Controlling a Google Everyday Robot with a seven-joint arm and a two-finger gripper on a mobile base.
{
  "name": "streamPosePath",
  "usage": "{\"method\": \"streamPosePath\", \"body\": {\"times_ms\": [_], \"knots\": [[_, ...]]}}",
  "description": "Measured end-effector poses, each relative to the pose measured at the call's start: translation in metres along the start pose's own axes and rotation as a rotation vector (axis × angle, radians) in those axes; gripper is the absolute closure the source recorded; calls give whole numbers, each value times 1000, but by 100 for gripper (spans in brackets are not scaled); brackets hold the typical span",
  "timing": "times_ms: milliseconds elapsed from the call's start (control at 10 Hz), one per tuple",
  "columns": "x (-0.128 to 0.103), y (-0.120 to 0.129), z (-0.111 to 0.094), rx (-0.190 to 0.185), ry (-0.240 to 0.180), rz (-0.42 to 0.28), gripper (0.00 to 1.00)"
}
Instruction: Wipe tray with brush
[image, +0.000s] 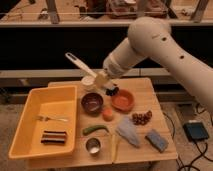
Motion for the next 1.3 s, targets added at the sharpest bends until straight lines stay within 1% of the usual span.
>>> {"method": "streamPosePath", "body": {"times_ms": [200,300,400,500,600,700,800,900,1300], "knots": [[34,-32,33,13,-52,-74,90],[44,-42,48,23,-74,-94,90],[55,-53,68,37,-101,-115,90],[69,-67,94,52,-135,-139,90],[77,-76,113,64,-158,-152,90],[85,-86,139,82,-187,-166,90],[89,-91,156,95,-202,-167,90],[91,-94,164,102,-207,-169,90],[91,-93,164,101,-207,-166,90]]}}
